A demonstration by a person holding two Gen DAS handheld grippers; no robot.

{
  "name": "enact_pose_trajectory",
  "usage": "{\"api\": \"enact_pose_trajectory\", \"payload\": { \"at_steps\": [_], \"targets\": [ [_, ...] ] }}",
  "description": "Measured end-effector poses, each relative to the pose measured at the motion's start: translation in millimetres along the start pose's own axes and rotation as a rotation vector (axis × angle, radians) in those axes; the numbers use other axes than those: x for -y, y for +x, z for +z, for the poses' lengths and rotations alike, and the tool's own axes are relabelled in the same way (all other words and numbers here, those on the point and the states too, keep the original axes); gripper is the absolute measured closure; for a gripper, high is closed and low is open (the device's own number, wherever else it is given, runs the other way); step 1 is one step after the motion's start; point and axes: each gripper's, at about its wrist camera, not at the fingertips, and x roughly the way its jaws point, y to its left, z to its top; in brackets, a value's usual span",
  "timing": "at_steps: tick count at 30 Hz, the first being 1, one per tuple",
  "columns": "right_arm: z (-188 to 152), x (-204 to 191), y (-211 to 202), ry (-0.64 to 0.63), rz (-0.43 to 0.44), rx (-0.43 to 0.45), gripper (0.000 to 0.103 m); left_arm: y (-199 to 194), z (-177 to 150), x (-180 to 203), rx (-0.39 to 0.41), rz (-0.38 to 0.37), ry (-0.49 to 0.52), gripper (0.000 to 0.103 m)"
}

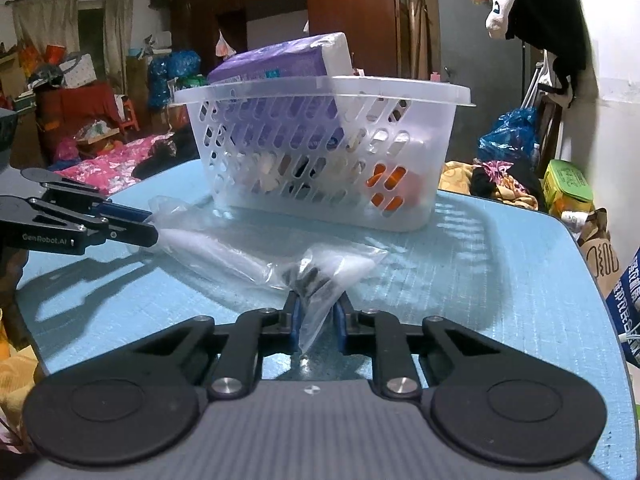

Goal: Organize objects
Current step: 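Pinch the clear plastic bag with the right gripper, then lift the plastic bag with the right gripper and drop it into the basket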

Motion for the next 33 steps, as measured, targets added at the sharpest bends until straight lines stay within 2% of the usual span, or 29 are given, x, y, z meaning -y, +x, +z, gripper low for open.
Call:
{"api": "enact_pose_trajectory", "payload": {
  "at_steps": [4, 5, 8, 15, 22, 28, 33],
  "targets": [
    [-3.0, -1.8, -5.8, 0.001, -0.010, 0.041, 0.086, -7.1, -2.6, -3.0, 0.042, -0.007, -0.017, 0.087],
    [-3.3, -2.1, -6.6, 0.001, -0.013, 0.047, 0.087, -8.2, -3.0, -3.0, 0.051, -0.002, -0.019, 0.094],
    [-3.5, -1.9, -9.3, 0.004, -0.021, 0.075, 0.088, -10.9, -3.1, -5.2, 0.072, 0.009, -0.036, 0.094],
    [-2.5, -1.9, -8.4, 0.003, -0.018, 0.083, 0.088, -7.6, -2.2, -0.9, 0.055, 0.034, -0.012, 0.094],
    [2.2, -2.8, -18.0, 0.014, -0.009, 0.127, 0.088, -29.0, 0.1, -5.1, 0.148, 0.040, -0.047, 0.094],
    [35.0, -10.4, -43.9, -0.032, -0.022, 0.203, 0.089, -64.6, 31.3, -0.5, 0.246, 0.057, -0.019, 0.094],
    [96.8, -8.3, -51.0, -0.066, -0.061, 0.263, 0.089, -76.8, 91.7, -5.3, 0.322, 0.091, 0.004, 0.094]
  ]
}}
